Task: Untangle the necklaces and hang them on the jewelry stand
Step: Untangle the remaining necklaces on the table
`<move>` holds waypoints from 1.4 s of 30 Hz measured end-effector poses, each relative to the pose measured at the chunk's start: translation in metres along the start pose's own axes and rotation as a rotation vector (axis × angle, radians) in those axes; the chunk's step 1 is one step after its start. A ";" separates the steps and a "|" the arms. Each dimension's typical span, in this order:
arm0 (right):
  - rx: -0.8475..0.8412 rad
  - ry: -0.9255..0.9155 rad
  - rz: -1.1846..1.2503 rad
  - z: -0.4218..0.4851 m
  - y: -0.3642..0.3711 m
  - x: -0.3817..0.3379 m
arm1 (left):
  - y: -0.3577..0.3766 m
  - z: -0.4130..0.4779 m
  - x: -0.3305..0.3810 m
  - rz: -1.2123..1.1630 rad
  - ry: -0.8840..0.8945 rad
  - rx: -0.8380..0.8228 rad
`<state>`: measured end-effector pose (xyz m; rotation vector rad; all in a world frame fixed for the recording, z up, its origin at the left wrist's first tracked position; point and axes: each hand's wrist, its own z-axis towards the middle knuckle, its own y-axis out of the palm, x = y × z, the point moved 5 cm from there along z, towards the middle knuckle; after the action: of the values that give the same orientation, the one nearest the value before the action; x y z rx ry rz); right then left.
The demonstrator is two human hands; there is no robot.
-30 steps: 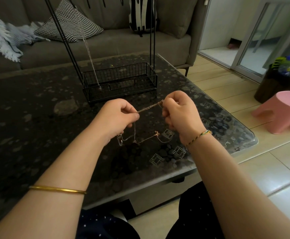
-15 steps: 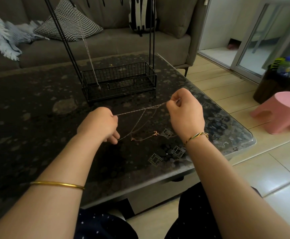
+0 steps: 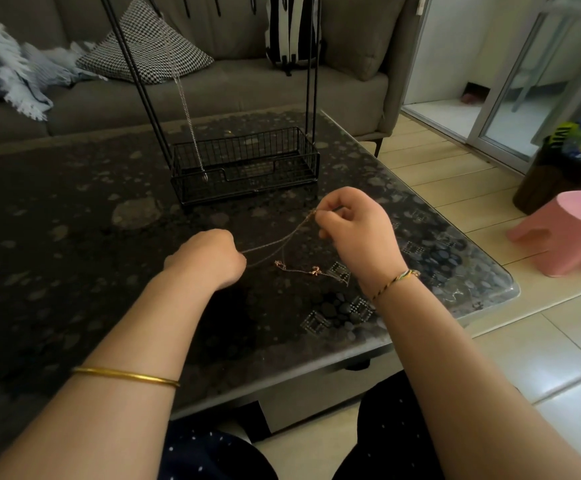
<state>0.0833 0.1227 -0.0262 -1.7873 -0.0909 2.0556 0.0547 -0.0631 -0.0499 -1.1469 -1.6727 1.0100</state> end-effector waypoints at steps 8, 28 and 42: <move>-0.055 -0.066 0.009 -0.001 0.005 -0.006 | -0.019 -0.026 0.031 -0.577 0.302 0.039; -0.040 -0.234 -0.090 -0.010 0.002 -0.022 | -0.027 -0.042 0.049 -0.855 0.428 0.103; 0.063 -0.303 -0.176 -0.012 -0.002 -0.025 | -0.038 -0.052 0.051 -0.714 0.590 0.321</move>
<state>0.0977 0.1131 -0.0046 -1.3675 -0.2582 2.1576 0.0824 -0.0164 0.0120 -0.4863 -1.2235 0.3983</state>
